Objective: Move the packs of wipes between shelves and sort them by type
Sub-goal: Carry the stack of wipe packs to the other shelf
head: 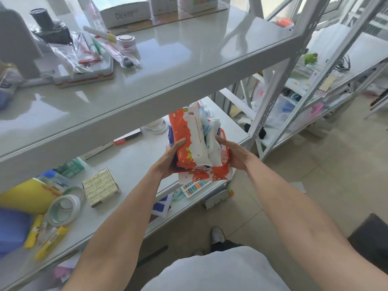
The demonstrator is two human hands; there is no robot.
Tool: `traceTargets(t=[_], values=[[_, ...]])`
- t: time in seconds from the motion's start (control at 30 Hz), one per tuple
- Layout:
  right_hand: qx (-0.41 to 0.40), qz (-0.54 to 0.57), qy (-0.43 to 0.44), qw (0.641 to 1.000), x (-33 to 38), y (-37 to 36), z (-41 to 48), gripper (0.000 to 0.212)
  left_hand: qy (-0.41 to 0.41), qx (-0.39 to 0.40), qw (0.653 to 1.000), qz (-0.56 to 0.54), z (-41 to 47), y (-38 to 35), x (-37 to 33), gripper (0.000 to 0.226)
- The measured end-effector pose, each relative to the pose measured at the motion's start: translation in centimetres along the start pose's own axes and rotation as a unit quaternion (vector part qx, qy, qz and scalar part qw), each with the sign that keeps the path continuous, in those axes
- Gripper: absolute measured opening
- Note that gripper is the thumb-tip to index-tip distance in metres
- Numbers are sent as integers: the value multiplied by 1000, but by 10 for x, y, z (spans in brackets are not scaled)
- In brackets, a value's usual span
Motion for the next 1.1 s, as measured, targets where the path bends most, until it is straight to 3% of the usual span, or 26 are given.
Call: traceTargets(t=[0.23, 0.4, 0.47, 0.63, 0.97, 1.1], values=[[-106, 46, 28, 993, -30, 42, -81, 60, 38, 47, 997, 40, 22, -65, 26, 78], [-168, 89, 47, 981, -59, 89, -148, 66, 76, 107, 988, 82, 30, -145, 51, 42], [-202, 100, 61, 972, -67, 112, -176, 67, 86, 136, 983, 92, 37, -181, 62, 39], [-282, 146, 82, 945, -81, 175, -251, 50, 114, 201, 965, 123, 63, -282, 91, 58], [-356, 191, 104, 909, -94, 299, -351, 67, 137, 250, 936, 206, 106, -456, 126, 62], [-385, 213, 105, 892, -94, 330, -371, 62, 135, 266, 925, 234, 133, -503, 134, 104]])
Point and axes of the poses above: each hand's wrist, its own z-axis towards the middle knuckle, its own y-axis out of the back of the hand, x = y × z, the point moved 1 cm from there along z, towards the middle knuckle, and after that the axes turned 10 degrees about -z, right-handed, at the moved point
